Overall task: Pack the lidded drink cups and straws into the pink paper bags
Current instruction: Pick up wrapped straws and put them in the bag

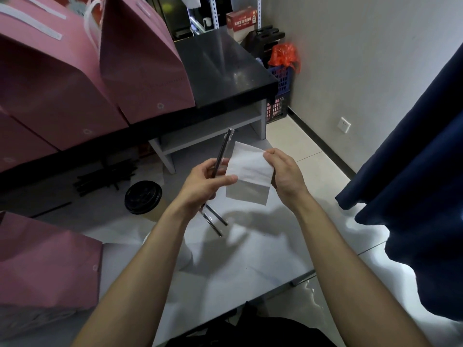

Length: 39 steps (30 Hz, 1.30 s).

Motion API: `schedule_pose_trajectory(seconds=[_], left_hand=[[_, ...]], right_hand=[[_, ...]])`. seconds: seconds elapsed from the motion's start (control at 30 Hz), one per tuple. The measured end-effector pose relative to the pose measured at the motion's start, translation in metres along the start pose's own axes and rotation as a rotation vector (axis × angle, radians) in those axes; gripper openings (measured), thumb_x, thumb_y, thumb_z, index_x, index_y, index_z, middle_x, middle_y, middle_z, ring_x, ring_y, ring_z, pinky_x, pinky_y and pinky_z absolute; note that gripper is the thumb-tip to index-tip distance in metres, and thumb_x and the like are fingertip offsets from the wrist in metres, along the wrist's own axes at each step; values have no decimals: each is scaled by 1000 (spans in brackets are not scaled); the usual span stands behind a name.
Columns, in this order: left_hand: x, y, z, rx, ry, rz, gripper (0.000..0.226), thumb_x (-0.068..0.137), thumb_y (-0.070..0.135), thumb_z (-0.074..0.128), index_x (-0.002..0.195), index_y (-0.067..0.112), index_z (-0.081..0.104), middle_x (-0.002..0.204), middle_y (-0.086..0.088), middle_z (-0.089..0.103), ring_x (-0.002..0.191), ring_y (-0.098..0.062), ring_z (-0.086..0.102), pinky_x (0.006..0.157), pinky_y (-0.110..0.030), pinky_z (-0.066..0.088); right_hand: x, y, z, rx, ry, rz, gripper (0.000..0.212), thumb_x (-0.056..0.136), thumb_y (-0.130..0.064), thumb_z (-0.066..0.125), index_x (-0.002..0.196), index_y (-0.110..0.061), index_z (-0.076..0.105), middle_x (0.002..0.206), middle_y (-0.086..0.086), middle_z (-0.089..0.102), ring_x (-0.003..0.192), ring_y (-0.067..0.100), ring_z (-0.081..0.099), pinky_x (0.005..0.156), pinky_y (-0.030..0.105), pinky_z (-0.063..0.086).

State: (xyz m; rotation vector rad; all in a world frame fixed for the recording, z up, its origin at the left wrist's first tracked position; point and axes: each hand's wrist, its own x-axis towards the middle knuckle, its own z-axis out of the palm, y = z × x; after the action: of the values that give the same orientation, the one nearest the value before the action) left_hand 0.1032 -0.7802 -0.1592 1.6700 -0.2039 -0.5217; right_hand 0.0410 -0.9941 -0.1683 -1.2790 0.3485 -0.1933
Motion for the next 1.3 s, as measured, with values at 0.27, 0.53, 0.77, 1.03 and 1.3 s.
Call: schedule_pose_trajectory(seconds=[0.27, 0.53, 0.77, 1.03, 1.3], left_hand=[[1, 2, -6, 123, 127, 154, 53, 89, 14, 91, 135, 27, 68, 90, 11, 75, 69, -4, 57, 68, -19, 49], [-1, 11, -15, 382, 172, 224, 56, 90, 19, 91, 139, 25, 64, 104, 6, 79, 71, -2, 58, 73, -23, 50], [-2, 14, -27, 495, 150, 201, 38, 86, 31, 93, 120, 33, 76, 120, 10, 76, 110, -12, 71, 94, -37, 54], [1, 10, -40, 454, 245, 153, 8, 90, 37, 84, 96, 32, 80, 94, 1, 79, 89, -33, 71, 81, -45, 56], [3, 4, -63, 425, 334, 127, 10, 86, 37, 82, 91, 29, 77, 89, 2, 79, 91, -26, 75, 88, -48, 59]], right_hand=[[-3, 16, -7, -454, 50, -189, 35, 101, -38, 75, 131, -21, 68, 129, -9, 70, 120, 8, 67, 99, 29, 54], [-7, 21, 7, -709, -161, -366, 9, 95, -17, 80, 103, -15, 81, 114, -5, 79, 111, 15, 70, 104, 42, 51], [-4, 22, 10, -812, -208, -421, 11, 97, -16, 79, 106, -11, 81, 112, 1, 77, 108, 22, 70, 99, 43, 52], [21, 53, -12, -725, 20, -275, 12, 104, -31, 70, 107, -22, 78, 100, -12, 76, 90, 4, 71, 85, 26, 57], [59, 83, -17, -1153, 61, -125, 27, 102, -30, 63, 123, -18, 76, 120, 1, 64, 102, 25, 67, 91, 36, 54]])
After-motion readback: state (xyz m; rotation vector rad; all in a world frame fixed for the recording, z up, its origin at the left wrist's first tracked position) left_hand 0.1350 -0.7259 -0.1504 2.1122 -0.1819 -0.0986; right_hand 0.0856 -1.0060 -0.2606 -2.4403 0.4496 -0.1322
